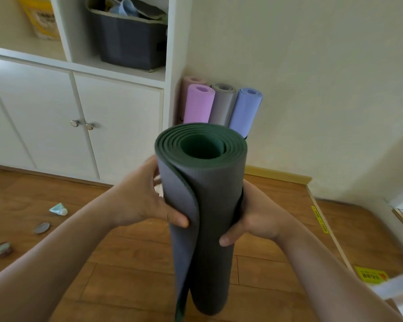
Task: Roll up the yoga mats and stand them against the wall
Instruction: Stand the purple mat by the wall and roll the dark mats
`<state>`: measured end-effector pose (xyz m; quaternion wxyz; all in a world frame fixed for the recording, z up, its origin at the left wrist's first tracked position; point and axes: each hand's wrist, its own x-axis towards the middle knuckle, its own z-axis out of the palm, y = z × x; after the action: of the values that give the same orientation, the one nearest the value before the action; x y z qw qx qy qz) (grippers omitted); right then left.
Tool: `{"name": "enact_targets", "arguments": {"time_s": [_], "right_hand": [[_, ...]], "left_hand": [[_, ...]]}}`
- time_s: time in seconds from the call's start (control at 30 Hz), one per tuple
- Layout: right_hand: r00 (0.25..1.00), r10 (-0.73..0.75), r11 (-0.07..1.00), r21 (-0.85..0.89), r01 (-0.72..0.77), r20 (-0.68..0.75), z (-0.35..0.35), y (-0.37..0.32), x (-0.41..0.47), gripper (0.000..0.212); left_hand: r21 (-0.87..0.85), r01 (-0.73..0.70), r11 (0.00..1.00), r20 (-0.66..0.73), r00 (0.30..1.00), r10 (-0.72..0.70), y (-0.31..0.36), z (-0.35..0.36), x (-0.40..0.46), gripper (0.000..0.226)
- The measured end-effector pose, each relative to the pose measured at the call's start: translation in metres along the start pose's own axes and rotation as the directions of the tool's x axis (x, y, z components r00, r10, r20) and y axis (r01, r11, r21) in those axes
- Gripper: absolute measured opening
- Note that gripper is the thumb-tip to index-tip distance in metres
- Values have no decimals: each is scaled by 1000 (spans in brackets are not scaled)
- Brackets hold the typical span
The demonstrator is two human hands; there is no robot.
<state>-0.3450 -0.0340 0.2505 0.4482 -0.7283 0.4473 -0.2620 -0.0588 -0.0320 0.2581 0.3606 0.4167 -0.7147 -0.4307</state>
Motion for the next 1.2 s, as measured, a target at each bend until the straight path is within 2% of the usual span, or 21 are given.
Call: {"name": "enact_targets", "arguments": {"time_s": [0.07,0.13,0.27,0.4,0.5,0.57,0.63,0.7,0.87,0.97,1.07,1.2], "right_hand": [[999,32,998,-63,-30,41,0,0,-2,111],[997,54,997,-61,-51,57,-1,0,-4,108],[994,72,987,137,-82,78,-3,0,-10,93],[995,50,929,363,-77,84,-6,7,-15,77],[993,116,872,478,-108,13,-5,7,-17,73],[982,172,872,475,-117,-75,-2,1,-16,55],[960,222,872,476,-116,-173,3,-4,-14,38],[924,253,874,478,-91,-288,8,-4,-11,27],[782,356,843,536,-32,-512,-5,-4,-3,22],[744,378,852,521,-47,-552,-21,0,-5,19],[728,380,861,505,-54,-570,-32,4,-6,16],[687,418,848,527,-60,-594,-37,2,-4,20]], "left_hand": [[-65,-84,994,124,988,91,2,13,-4,99],[-163,-135,977,116,981,154,5,24,-4,94],[-344,-127,930,39,988,149,1,25,2,99],[-429,-48,902,19,998,62,-4,24,2,106],[-477,-11,879,-30,1000,-4,-7,27,2,116],[-499,-4,866,-54,998,-27,-8,31,3,117],[-509,-15,861,-70,997,-24,-9,36,5,107],[-518,-20,855,-89,996,-30,-10,40,6,94],[-525,-8,851,-153,985,-85,-19,33,9,96],[-529,16,848,-190,972,-137,-25,25,8,97],[-528,32,849,-252,949,-192,-29,22,8,110],[-558,46,829,-343,897,-280,-35,22,11,101]]}}
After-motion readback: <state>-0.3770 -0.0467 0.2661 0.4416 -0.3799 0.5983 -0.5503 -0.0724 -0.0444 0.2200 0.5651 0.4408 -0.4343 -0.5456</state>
